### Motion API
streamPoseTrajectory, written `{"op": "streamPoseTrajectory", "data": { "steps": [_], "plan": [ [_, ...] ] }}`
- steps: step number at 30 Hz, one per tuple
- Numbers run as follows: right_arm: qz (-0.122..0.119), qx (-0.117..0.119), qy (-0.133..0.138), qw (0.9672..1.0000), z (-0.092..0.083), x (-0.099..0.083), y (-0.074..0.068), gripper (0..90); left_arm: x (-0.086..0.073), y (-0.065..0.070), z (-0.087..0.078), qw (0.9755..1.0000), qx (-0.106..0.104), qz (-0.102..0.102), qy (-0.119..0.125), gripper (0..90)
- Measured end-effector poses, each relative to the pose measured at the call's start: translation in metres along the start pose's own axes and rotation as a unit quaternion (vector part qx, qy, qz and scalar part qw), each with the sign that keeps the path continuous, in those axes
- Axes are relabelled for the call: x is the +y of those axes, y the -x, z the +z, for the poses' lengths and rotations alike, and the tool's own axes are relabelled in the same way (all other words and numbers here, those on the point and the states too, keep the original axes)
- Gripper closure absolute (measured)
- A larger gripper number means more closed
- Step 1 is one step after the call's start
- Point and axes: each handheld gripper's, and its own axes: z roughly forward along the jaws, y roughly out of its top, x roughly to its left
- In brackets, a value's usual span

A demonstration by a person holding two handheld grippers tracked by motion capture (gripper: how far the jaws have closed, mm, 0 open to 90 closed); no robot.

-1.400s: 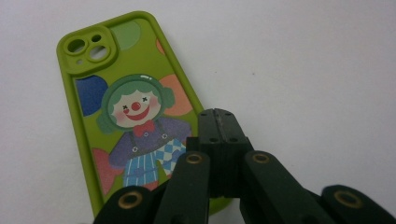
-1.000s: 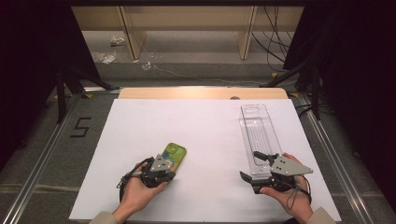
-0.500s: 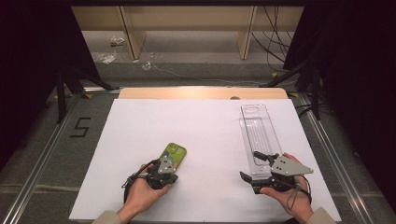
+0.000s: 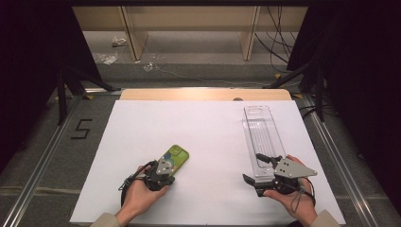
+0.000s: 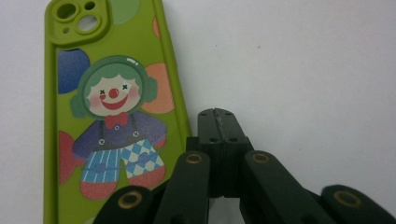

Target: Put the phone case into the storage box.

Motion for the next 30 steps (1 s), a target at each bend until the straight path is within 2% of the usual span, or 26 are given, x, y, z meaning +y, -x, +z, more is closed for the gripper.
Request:
{"op": "streamPoseTrajectory", "data": {
  "steps": [10, 15, 16, 17, 20, 22, 25, 28, 29, 30],
  "plan": [
    [0.0, 0.001, 0.002, 1.0, 0.0, 0.0, 0.0, 16.2, -0.002, -0.005, -0.003, 1.0, -0.003, -0.008, -0.004, 88.8],
    [0.001, 0.002, 0.002, 1.0, 0.0, 0.0, 0.0, 16.2, 0.001, -0.003, -0.011, 0.9997, -0.008, -0.013, 0.019, 79.0],
    [0.001, 0.002, 0.002, 1.0, 0.0, 0.0, 0.0, 16.1, 0.002, -0.003, -0.013, 0.9995, -0.008, -0.014, 0.026, 70.8],
    [0.001, 0.002, 0.002, 1.0, 0.0, 0.0, 0.0, 16.1, 0.004, -0.004, -0.014, 0.9993, -0.008, -0.016, 0.033, 70.8],
    [0.0, 0.002, 0.002, 1.0, 0.0, 0.0, 0.0, 16.1, 0.008, -0.007, -0.018, 0.9988, -0.003, -0.026, 0.042, 51.2],
    [0.0, 0.002, 0.003, 1.0, 0.0, 0.001, 0.0, 16.1, 0.013, -0.008, -0.021, 0.9992, 0.019, -0.012, 0.032, 36.8],
    [0.0, 0.002, 0.001, 1.0, 0.0, 0.0, 0.0, 16.1, 0.019, -0.013, -0.023, 0.9987, 0.046, -0.014, 0.016, 13.4],
    [0.0, 0.002, 0.001, 1.0, 0.0, 0.001, 0.0, 16.1, 0.024, -0.022, -0.022, 0.9981, 0.059, -0.019, 0.002, 0.0],
    [0.0, 0.002, 0.001, 1.0, 0.0, 0.001, 0.0, 16.1, 0.026, -0.024, -0.021, 0.9978, 0.063, -0.021, -0.001, 0.0],
    [0.0, 0.002, 0.001, 1.0, 0.001, 0.001, 0.0, 16.1, 0.028, -0.028, -0.019, 0.9972, 0.068, -0.031, -0.003, 0.0]
  ]
}}
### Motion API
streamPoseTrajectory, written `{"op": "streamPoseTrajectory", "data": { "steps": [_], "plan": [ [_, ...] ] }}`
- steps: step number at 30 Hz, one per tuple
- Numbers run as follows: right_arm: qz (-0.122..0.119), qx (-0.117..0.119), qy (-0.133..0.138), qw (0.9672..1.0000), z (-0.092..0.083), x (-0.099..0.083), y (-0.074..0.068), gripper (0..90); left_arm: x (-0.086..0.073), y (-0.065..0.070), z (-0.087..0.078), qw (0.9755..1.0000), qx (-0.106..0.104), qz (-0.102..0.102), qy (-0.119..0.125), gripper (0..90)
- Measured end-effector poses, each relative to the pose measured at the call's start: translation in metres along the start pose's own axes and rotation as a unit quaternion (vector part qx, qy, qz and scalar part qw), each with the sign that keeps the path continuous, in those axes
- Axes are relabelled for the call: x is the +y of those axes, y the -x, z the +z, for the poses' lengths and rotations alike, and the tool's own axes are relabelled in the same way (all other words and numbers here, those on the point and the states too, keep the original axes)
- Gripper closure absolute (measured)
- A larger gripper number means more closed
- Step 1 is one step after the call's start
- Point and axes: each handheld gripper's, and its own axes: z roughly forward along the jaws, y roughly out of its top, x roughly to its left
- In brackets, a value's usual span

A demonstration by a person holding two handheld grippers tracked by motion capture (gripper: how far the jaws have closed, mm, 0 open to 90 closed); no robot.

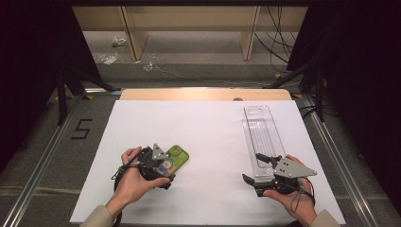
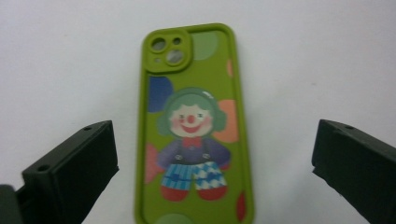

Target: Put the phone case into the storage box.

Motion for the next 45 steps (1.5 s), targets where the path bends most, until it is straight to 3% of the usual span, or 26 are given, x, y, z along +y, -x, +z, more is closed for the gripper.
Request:
{"op": "streamPoseTrajectory", "data": {
  "steps": [2, 9, 15, 21, 32, 36, 45],
  "plan": [
    [0.001, 0.0, 0.001, 1.0, 0.0, 0.0, 0.0, 16.1, 0.004, -0.004, 0.003, 1.0, 0.001, -0.007, -0.006, 0.0],
    [0.001, 0.0, 0.001, 1.0, 0.0, 0.0, 0.0, 16.1, 0.013, -0.008, 0.017, 0.9985, -0.017, 0.011, -0.051, 0.0],
    [0.001, 0.0, 0.001, 1.0, 0.0, 0.0, 0.001, 16.2, 0.015, -0.008, 0.027, 0.997, -0.02, 0.016, -0.073, 0.0],
    [0.001, -0.002, 0.001, 1.0, 0.0, 0.0, 0.001, 16.2, 0.018, -0.008, 0.033, 0.993, -0.008, 0.028, -0.114, 0.0],
    [0.0, -0.002, 0.0, 1.0, 0.0, 0.0, 0.001, 16.3, 0.019, -0.011, 0.036, 0.991, -0.019, 0.023, -0.131, 0.0],
    [0.0, -0.002, -0.001, 1.0, 0.0, 0.0, 0.001, 16.3, 0.017, -0.011, 0.037, 0.9881, -0.032, 0.029, -0.148, 0.0],
    [0.0, -0.002, -0.002, 1.0, 0.0, 0.0, 0.001, 16.3, 0.017, -0.013, 0.041, 0.987, -0.025, 0.024, -0.157, 1.3]
  ]
}}
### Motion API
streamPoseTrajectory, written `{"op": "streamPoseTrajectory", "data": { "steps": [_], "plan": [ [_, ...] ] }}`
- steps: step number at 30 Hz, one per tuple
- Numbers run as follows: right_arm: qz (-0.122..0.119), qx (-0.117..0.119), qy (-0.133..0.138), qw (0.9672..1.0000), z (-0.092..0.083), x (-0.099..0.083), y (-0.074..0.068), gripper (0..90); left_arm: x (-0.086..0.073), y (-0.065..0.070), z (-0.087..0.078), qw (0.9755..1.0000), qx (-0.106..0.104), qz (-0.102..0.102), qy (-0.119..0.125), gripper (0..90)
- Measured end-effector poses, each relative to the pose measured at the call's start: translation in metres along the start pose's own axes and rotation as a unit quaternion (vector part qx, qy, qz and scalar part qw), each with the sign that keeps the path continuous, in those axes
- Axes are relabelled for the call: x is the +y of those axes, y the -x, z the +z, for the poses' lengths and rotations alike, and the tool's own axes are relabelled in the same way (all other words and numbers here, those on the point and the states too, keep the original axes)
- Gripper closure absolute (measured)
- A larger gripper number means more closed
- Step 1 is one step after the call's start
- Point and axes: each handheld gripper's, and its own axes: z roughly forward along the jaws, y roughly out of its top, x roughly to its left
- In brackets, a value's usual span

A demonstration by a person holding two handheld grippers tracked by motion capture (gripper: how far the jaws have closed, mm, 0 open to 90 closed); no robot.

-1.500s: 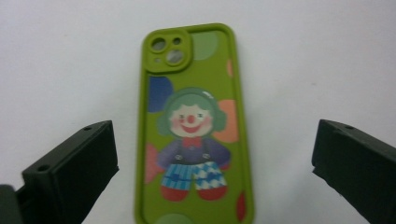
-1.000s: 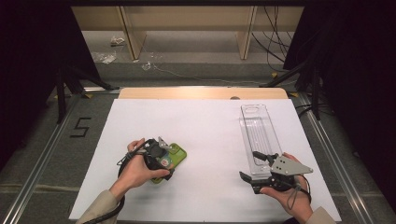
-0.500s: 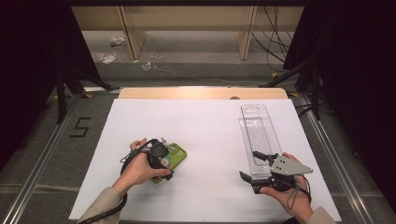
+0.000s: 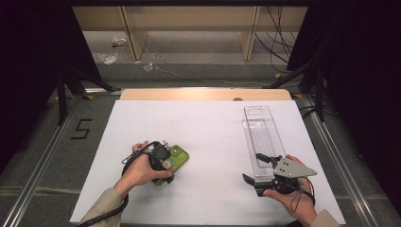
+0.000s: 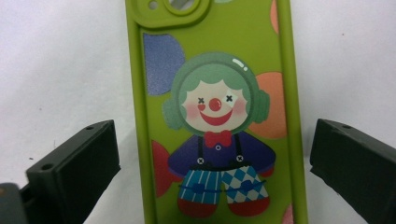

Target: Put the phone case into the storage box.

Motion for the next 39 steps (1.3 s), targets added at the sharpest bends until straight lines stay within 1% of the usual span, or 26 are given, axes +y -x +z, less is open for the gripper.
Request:
{"op": "streamPoseTrajectory", "data": {
  "steps": [4, 6, 8, 10, 12, 14, 20, 22, 23, 24, 32, 39],
  "plan": [
    [0.0, 0.0, 0.0, 1.0, -0.0002, 0.0, -0.0001, 16.3, 0.0005, -0.0013, 0.0008, 1.0, 0.004, -0.002, -0.003, 3.5],
    [0.0, 0.0, 0.0, 1.0, -0.0001, 0.0001, -0.0002, 16.2, 0.0002, -0.0014, 0.0017, 1.0, -0.001, -0.007, -0.002, 6.3],
    [0.0, 0.001, 0.0, 1.0, 0.0002, 0.0, -0.0001, 16.2, 0.0002, -0.0025, 0.0019, 1.0, -0.002, -0.007, -0.006, 6.4],
    [0.0, 0.001, 0.001, 1.0, 0.0002, 0.0001, -0.0001, 16.2, 0.0001, -0.0025, 0.0028, 0.9999, -0.004, -0.014, -0.006, 6.7],
    [0.0, 0.002, 0.0, 1.0, 0.0001, 0.0, 0.0, 16.2, 0.0004, -0.003, 0.0032, 0.9998, -0.007, -0.017, -0.009, 6.6],
    [0.0, 0.002, 0.0, 1.0, 0.0003, -0.0001, -0.0001, 16.2, 0.0006, -0.0032, 0.0035, 0.9997, -0.009, -0.023, -0.01, 6.9],
    [-0.002, 0.002, -0.001, 1.0, 0.0, 0.0001, -0.0003, 16.1, 0.0012, -0.0033, 0.0033, 0.9991, -0.013, -0.035, -0.017, 9.9],
    [-0.003, 0.003, -0.001, 1.0, 0.0, 0.0001, -0.0005, 16.2, 0.0012, -0.0041, 0.0032, 0.9987, -0.018, -0.044, -0.02, 10.8],
    [-0.003, 0.003, -0.001, 1.0, 0.0001, 0.0001, -0.0004, 16.1, 0.001, -0.005, 0.003, 0.9979, -0.025, -0.054, -0.024, 12.3],
    [-0.003, 0.003, -0.001, 1.0, 0.0002, 0.0001, -0.0005, 16.1, 0.001, -0.0055, 0.003, 0.9979, -0.027, -0.054, -0.024, 14.3],
    [-0.003, 0.003, -0.001, 1.0, 0.0001, 0.0002, -0.0006, 16.1, 0.0032, -0.0059, 0.0033, 0.9979, -0.029, -0.049, -0.031, 14.8],
    [-0.002, 0.003, 0.0, 1.0, 0.0001, 0.0, -0.0003, 16.1, 0.0052, -0.0046, 0.0032, 0.9974, -0.025, -0.055, -0.04, 15.3]
  ]
}}
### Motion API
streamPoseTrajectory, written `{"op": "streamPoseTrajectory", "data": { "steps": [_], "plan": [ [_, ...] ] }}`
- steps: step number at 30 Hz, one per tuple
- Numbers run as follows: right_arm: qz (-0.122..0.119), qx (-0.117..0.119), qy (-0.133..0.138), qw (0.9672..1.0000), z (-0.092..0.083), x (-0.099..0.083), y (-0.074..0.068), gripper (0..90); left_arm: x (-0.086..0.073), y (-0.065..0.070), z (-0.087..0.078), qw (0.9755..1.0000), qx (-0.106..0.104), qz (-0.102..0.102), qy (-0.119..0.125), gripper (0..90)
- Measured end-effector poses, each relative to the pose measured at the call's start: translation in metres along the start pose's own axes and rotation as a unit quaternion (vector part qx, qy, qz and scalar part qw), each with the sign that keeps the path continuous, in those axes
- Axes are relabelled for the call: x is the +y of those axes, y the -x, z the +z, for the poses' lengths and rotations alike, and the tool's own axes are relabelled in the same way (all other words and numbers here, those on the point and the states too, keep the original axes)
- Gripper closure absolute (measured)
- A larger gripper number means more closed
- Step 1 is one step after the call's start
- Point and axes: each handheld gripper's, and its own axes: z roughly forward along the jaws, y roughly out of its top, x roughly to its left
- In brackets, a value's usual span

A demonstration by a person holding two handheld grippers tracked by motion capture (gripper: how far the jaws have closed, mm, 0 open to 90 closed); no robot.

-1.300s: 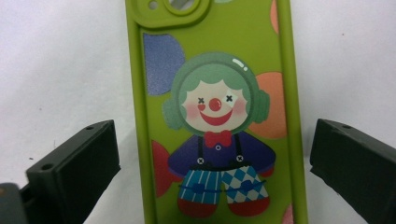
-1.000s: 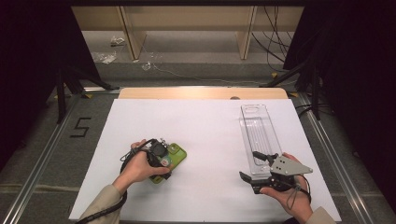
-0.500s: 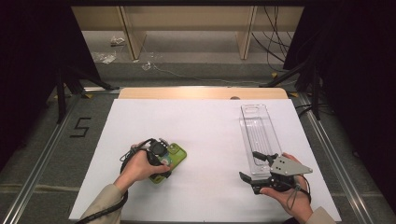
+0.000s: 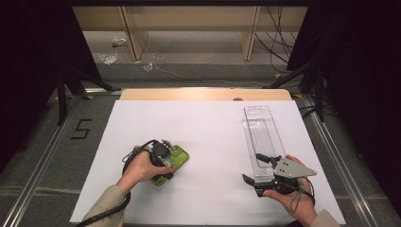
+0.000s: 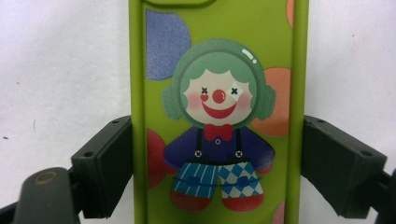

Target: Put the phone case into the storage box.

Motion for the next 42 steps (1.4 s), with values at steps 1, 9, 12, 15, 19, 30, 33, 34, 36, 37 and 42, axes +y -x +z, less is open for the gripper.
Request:
{"op": "streamPoseTrajectory", "data": {
  "steps": [1, 9, 12, 15, 19, 30, 33, 34, 36, 37, 42],
  "plan": [
    [0.001, 0.0, 0.0, 1.0, 0.0, 0.0, 0.0, 16.1, 0.001, 0.001, 0.0, 1.0, 0.002, 0.0, -0.003, 15.4],
    [0.0, 0.0, 0.0, 1.0, 0.0, 0.0, 0.0, 16.1, 0.001, 0.0, 0.0, 0.9999, -0.002, -0.008, -0.007, 15.8],
    [0.0, 0.0, 0.001, 1.0, 0.0, 0.0, 0.0, 16.1, 0.001, 0.0, 0.0, 0.9999, -0.002, -0.008, -0.006, 15.9],
    [0.0, 0.001, 0.001, 1.0, 0.0, 0.0, 0.0, 16.1, 0.001, 0.0, 0.0, 1.0, -0.002, -0.009, -0.004, 16.0],
    [0.002, 0.001, 0.002, 1.0, 0.0, 0.0, 0.0, 16.0, -0.001, 0.0, 0.0, 1.0, -0.002, -0.008, 0.0, 16.1],
    [0.002, 0.002, 0.005, 1.0, 0.0, 0.0, 0.0, 15.8, -0.006, 0.0, -0.001, 0.9998, -0.004, -0.008, 0.017, 16.3],
    [0.002, 0.002, 0.005, 1.0, 0.0, 0.0, 0.0, 15.7, -0.008, 0.0, -0.002, 0.9996, -0.009, -0.008, 0.026, 16.3],
    [0.002, 0.002, 0.005, 1.0, 0.0, 0.001, 0.0, 15.8, -0.008, 0.0, -0.002, 0.9995, -0.012, -0.008, 0.029, 16.3],
    [0.002, 0.002, 0.006, 1.0, 0.0, 0.001, 0.0, 15.8, -0.009, 0.0, -0.004, 0.9991, -0.016, -0.011, 0.037, 16.3],
    [0.002, 0.002, 0.005, 1.0, 0.0, 0.0, 0.0, 15.8, -0.01, 0.001, -0.005, 0.9989, -0.018, -0.012, 0.042, 16.4],
    [0.003, 0.002, 0.006, 1.0, 0.0, 0.001, 0.0, 15.8, -0.011, 0.002, -0.011, 0.9972, -0.017, -0.013, 0.072, 16.4]
  ]
}}
